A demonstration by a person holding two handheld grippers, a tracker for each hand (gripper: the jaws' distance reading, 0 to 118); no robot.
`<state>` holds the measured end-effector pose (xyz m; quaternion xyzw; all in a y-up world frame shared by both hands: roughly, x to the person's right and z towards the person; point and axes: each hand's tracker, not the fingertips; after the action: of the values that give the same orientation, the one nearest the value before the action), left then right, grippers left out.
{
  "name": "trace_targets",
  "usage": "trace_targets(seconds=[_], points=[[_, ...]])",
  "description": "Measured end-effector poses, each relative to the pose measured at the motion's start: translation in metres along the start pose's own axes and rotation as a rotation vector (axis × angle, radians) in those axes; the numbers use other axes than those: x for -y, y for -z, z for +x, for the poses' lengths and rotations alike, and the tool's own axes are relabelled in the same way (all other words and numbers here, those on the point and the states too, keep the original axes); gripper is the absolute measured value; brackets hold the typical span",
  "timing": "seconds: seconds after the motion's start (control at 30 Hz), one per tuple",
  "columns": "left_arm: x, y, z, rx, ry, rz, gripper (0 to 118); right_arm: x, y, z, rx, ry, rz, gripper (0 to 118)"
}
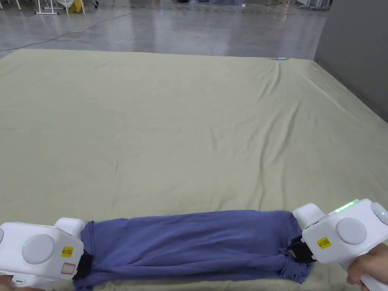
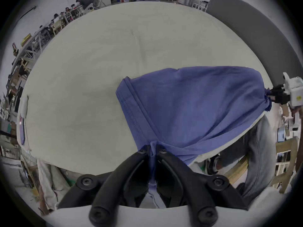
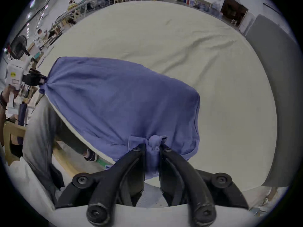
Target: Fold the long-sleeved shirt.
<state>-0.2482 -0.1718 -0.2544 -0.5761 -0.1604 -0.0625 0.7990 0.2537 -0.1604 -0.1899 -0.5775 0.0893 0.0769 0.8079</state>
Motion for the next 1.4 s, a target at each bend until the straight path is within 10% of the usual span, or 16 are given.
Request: trace_targets(seconds=[0.1, 0.13, 0.2, 0.23, 0.5, 0.53, 0.6, 0.63, 1.0, 1.03, 1.1, 1.13, 1.4], points=[[-0.001, -0.019, -0.003, -0.012, 0.014, 0.061, 2, 0.004, -0.016, 0.005, 0.040, 0.033, 0.046, 16], [0.000, -0.031, -0.003, -0.028, -0.018, 0.112, 17, 0.003, -0.027, 0.008, 0.055, 0.056, 0.066, 27], [-0.003, -0.060, -0.008, -0.019, -0.070, 0.238, 95, -0.002, -0.054, 0.012, 0.059, 0.101, 0.141, 69], [-0.007, -0.075, -0.009, -0.006, -0.089, 0.290, 107, -0.007, -0.071, 0.011, 0.063, 0.125, 0.215, 79], [-0.013, -0.137, 0.034, -0.114, -0.056, 0.626, 99, -0.034, -0.143, -0.041, 0.136, 0.384, 0.632, 78], [-0.013, -0.131, 0.038, -0.096, -0.061, 0.650, 86, -0.032, -0.141, -0.051, 0.141, 0.365, 0.697, 73], [-0.011, -0.121, 0.044, -0.105, -0.082, 0.648, 15, -0.031, -0.135, -0.069, 0.192, 0.340, 0.753, 29], [-0.010, -0.117, 0.047, -0.102, -0.096, 0.648, 0, -0.030, -0.127, -0.076, 0.230, 0.328, 0.774, 6], [-0.019, -0.086, -0.019, 0.261, -0.285, 0.452, 0, -0.024, -0.108, -0.087, 0.231, 0.317, 0.786, 0], [-0.021, -0.074, -0.035, 0.334, -0.346, 0.391, 17, -0.024, -0.107, -0.089, 0.237, 0.315, 0.790, 0], [-0.017, -0.056, -0.058, 0.472, -0.400, 0.315, 97, -0.023, -0.104, -0.092, 0.246, 0.305, 0.800, 0], [-0.014, -0.044, -0.070, 0.536, -0.441, 0.275, 112, -0.024, -0.103, -0.093, 0.239, 0.302, 0.795, 0], [0.002, 0.040, -0.086, 0.660, -0.517, 0.040, 113, -0.029, -0.094, -0.105, 0.177, 0.306, 0.766, 0]])
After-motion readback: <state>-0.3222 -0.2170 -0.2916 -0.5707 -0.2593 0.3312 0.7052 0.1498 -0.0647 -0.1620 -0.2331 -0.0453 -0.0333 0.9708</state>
